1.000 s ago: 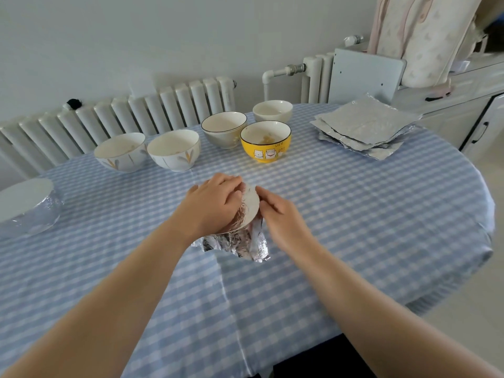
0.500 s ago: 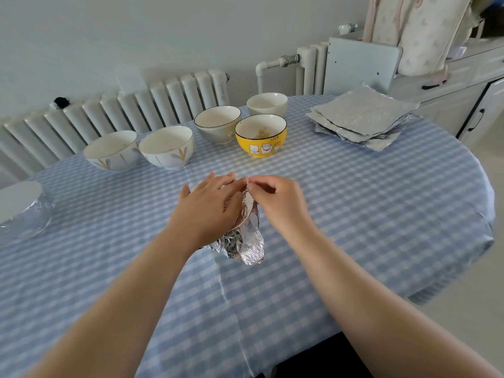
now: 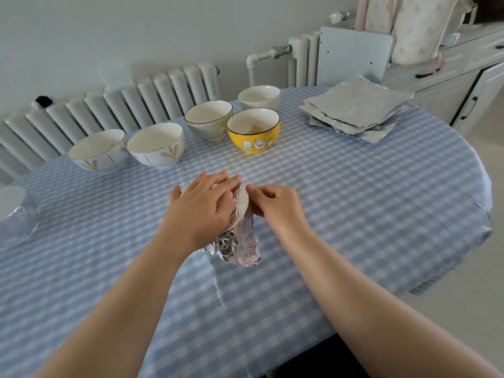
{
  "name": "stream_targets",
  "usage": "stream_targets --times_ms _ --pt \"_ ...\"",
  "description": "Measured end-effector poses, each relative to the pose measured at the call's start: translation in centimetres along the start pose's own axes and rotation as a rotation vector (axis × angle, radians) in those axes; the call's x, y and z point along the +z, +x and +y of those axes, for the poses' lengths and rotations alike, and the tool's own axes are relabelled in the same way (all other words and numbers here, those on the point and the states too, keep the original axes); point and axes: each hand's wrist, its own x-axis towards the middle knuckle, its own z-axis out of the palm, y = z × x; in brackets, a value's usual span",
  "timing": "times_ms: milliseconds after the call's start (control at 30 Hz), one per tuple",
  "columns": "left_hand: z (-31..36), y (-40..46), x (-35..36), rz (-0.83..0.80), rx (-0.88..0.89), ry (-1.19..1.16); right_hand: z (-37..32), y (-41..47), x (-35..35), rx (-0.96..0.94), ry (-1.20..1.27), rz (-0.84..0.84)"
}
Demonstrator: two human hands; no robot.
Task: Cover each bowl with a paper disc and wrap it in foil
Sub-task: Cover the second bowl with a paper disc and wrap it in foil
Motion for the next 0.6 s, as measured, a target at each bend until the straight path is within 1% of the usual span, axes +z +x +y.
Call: stream_targets --times_ms 133,200,367,433,533,600 --pt "0.1 0.1 0.0 -0.004 -0.004 -0.008 1.3 0.3 0.4 0.093 0.003 -0.013" --pt "0.1 0.1 0.0 -0.004 -0.003 -0.011 1.3 0.2 0.7 0.104 0.033 -0.013" --pt "-0.1 0.1 0.1 0.006 0.002 0.008 0.6 -0.8 1.3 -0.024 0.036 -0.055" --pt "-0.2 0.1 0.1 0.010 0.009 0.010 0.7 -0.9 1.3 -0.011 0.062 -0.046" --pt "-0.3 0.2 0.2 0.013 0.005 0.004 0.8 -0.9 1.2 0.121 0.261 -0.054" --pt "-0.3 0.2 0.2 0.018 0.007 0.003 0.8 -0.7 1.3 0.172 0.365 -0.056"
